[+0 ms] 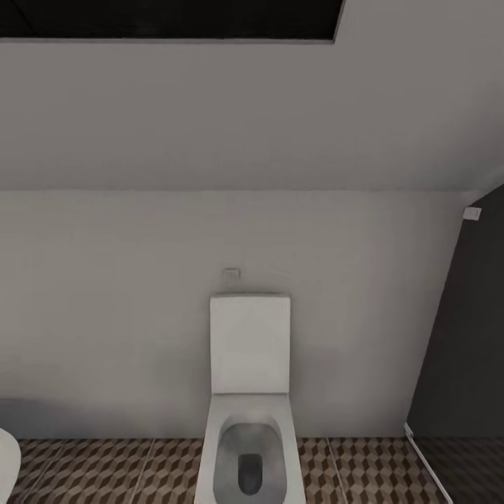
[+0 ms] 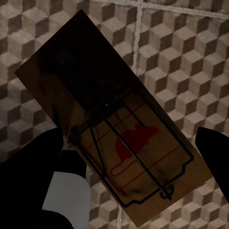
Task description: Take the four mousetraps from the cabinet in the bathroom and place them on the bathroom floor. Make sure all four end up on the same floor surface, and ensure that at least two of them are either under or directly next to the same bathroom sink.
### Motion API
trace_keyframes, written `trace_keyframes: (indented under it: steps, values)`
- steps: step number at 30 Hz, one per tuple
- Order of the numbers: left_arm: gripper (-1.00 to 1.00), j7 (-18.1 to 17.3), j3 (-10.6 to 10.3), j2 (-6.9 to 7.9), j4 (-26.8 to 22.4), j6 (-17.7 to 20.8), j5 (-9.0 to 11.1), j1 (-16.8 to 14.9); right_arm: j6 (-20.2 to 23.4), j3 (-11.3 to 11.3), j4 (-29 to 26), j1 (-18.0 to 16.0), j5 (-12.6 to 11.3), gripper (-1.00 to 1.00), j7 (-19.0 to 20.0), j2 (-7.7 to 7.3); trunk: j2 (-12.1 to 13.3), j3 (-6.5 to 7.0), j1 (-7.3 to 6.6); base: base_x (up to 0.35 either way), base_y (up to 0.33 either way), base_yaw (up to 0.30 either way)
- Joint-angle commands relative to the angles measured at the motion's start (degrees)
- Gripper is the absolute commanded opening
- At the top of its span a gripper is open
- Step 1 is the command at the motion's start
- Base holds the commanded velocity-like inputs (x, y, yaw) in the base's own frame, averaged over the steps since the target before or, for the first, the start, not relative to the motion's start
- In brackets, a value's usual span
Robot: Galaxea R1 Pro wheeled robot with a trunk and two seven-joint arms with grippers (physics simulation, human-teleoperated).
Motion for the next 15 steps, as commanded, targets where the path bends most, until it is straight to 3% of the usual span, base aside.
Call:
trace_keyframes:
  steps: [1, 15]
  values:
    - [-1.00, 0.43, -0.52, 0.03, -0.02, -0.18, 0.29, -0.03, 0.10, 0.26, 0.06, -0.07, 0.46, -1.00, 0.15, -0.01, -0.45, -0.25, 0.22, 0.000, 0.000, 0.000]
    - [-1.00, 0.43, -0.53, 0.03, -0.02, -0.12, 0.29, -0.03, -0.25, 0.24, 0.06, -0.07, 0.44, -1.00, 0.15, -0.01, -6.07, -2.76, 3.30, 0.000, 0.000, 0.000]
